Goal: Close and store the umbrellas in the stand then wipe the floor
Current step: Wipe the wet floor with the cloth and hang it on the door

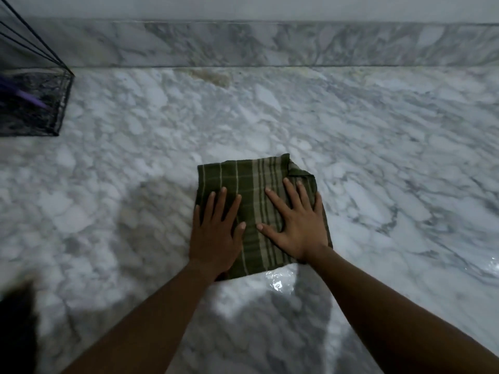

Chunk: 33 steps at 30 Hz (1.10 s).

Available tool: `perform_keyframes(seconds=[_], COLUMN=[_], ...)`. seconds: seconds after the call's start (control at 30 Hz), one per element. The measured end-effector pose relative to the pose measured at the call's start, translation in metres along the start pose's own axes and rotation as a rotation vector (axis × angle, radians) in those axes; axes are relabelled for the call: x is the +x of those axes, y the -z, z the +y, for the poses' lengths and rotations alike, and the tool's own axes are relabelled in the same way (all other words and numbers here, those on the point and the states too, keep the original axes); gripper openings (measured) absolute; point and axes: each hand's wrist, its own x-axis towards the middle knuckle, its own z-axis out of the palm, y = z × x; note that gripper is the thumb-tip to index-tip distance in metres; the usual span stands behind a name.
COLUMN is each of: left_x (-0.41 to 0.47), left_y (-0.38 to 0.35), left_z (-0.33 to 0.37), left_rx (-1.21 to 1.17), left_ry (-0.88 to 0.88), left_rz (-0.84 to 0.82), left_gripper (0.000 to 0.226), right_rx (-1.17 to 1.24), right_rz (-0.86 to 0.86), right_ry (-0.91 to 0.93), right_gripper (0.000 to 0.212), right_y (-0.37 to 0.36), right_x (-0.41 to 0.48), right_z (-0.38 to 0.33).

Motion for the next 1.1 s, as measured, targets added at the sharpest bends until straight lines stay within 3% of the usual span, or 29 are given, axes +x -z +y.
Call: perform_keyframes(seconds=[0.17, 0.37, 0.67, 1.1], left_x=[0.047, 0.146, 0.280, 0.434], left_y=[0.009, 0.003, 0.012, 0.005], left_z=[0.044, 0.111, 0.173, 0.306], left_rx=[-0.041, -0.055, -0.023, 0.073], left_ry=[0.122, 0.221, 0.167, -0.017], left_rz=[-0.048, -0.032, -0.028, -0.009], left_gripper=[0.063, 0.060, 0.060, 0.059], right_rx=[-0.047, -0.029, -0.012, -0.007], right_rz=[0.003, 0.028, 0.077, 0.185], right_ry=[0.163, 0.174, 0.205, -0.043], right_gripper=[0.080, 0.082, 0.085, 0.082], right_y=[0.022, 0.047, 0.083, 0.114], right_x=[0.064, 0.148, 0.246, 0.276], right_z=[0.058, 0.132, 0.242, 0.409])
